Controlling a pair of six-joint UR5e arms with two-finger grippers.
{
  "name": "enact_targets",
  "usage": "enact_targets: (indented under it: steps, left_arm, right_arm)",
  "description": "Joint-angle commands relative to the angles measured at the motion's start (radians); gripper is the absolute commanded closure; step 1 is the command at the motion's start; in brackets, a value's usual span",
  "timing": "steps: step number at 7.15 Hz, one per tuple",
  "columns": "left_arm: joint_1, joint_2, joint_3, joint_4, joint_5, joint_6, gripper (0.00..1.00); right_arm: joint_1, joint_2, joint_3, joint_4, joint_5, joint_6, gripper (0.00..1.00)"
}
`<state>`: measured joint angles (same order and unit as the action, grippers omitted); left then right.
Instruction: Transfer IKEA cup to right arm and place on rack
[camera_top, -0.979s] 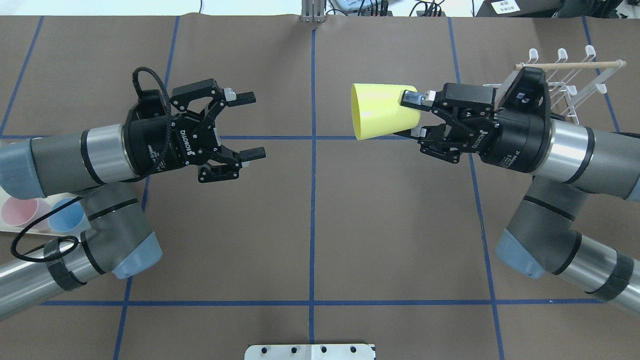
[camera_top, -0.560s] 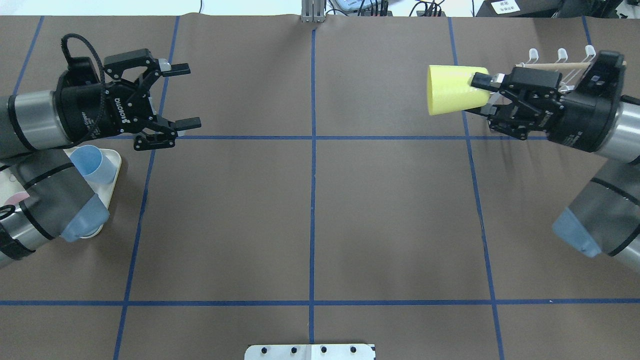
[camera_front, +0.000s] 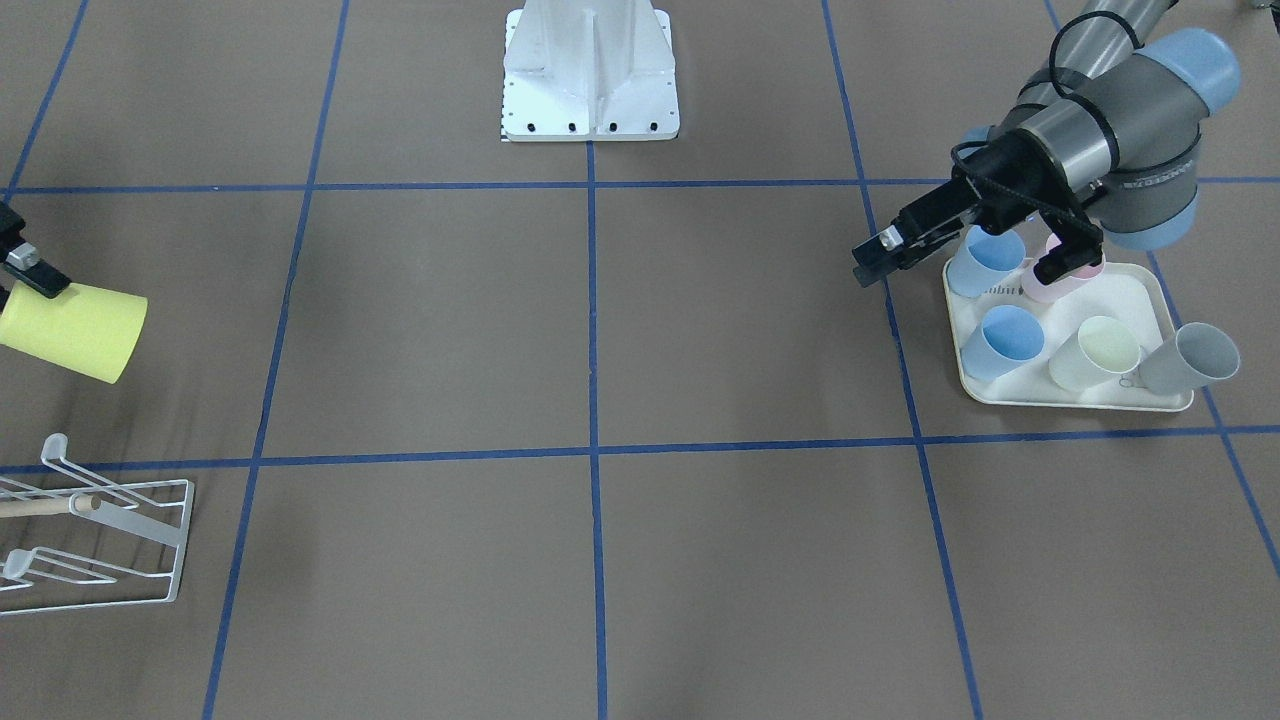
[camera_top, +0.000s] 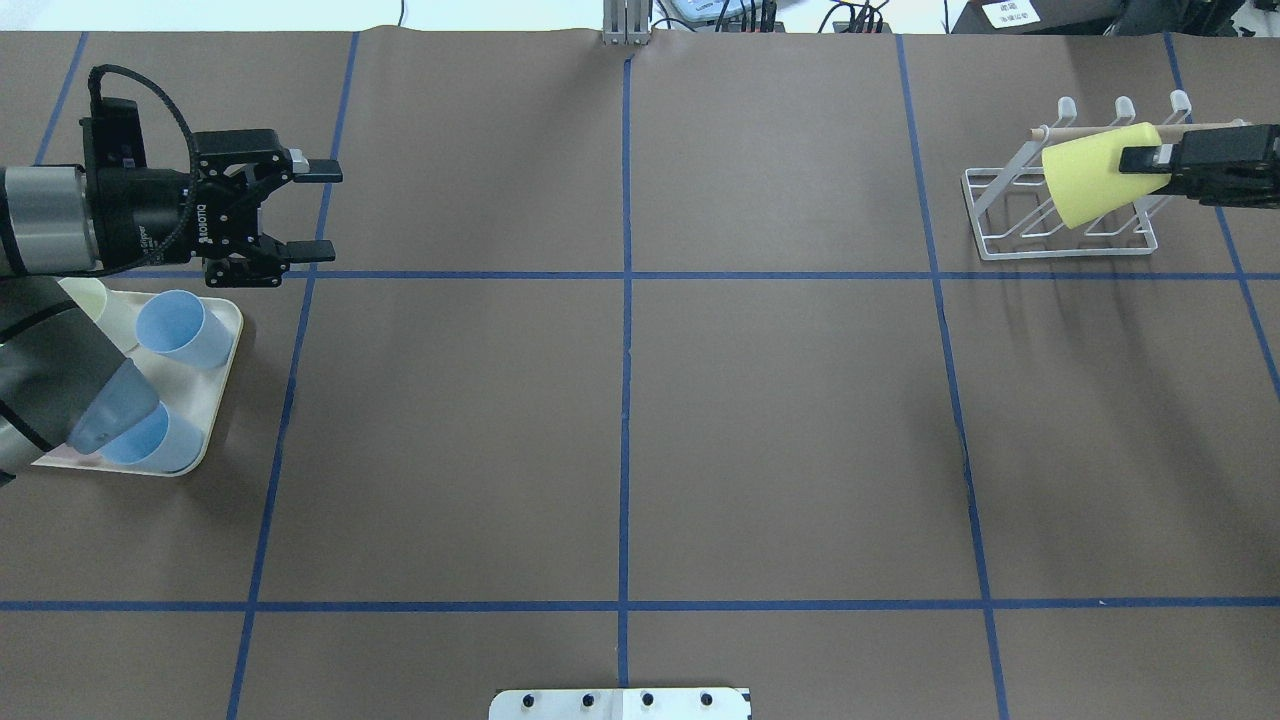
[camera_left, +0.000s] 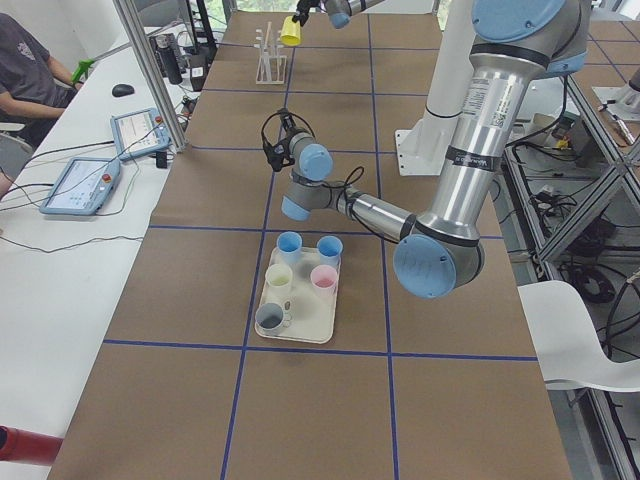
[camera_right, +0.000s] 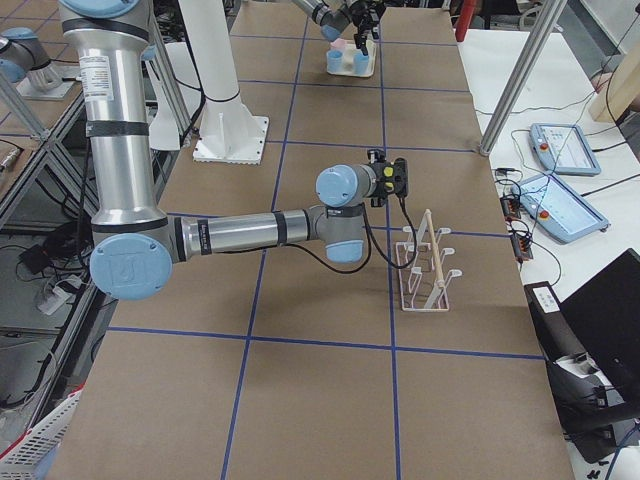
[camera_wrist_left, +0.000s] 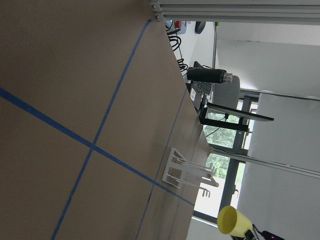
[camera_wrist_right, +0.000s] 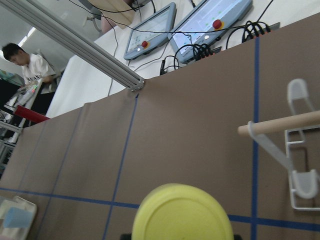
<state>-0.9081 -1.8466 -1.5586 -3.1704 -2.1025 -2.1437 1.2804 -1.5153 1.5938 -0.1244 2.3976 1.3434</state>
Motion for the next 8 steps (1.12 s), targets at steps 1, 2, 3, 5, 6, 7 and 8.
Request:
enact_targets:
  steps: [1, 2, 3, 5, 6, 7, 8]
  left_arm:
    - [-0.038, 0.000, 0.002, 0.072, -0.066, 0.056, 0.00]
    - [-0.040, 0.000, 0.003, 0.072, -0.067, 0.057, 0.00]
    - [-0.040, 0.000, 0.003, 0.073, -0.067, 0.057, 0.00]
    - [-0.038, -0.002, 0.006, 0.073, -0.065, 0.057, 0.00]
    - [-0.038, -0.003, 0.008, 0.073, -0.065, 0.057, 0.00]
    - [-0.038, -0.002, 0.008, 0.073, -0.065, 0.057, 0.00]
    - [-0.038, -0.002, 0.009, 0.073, -0.065, 0.057, 0.00]
  right_arm:
    - [0.080, -0.017, -0.006, -0.194, 0.077, -0.284, 0.87]
    - [0.085, -0.022, -0.005, -0.248, 0.075, -0.337, 0.87]
    - [0.061, -0.026, -0.005, -0.285, 0.064, -0.345, 0.87]
    - [0.047, -0.013, 0.005, -0.387, 0.049, -0.351, 0.87]
    - [0.024, -0.010, 0.006, -0.408, 0.003, -0.365, 0.87]
    - [0.026, -0.009, 0.006, -0.441, -0.008, -0.415, 0.87]
    - [0.022, -0.006, 0.011, -0.486, -0.018, -0.446, 0.87]
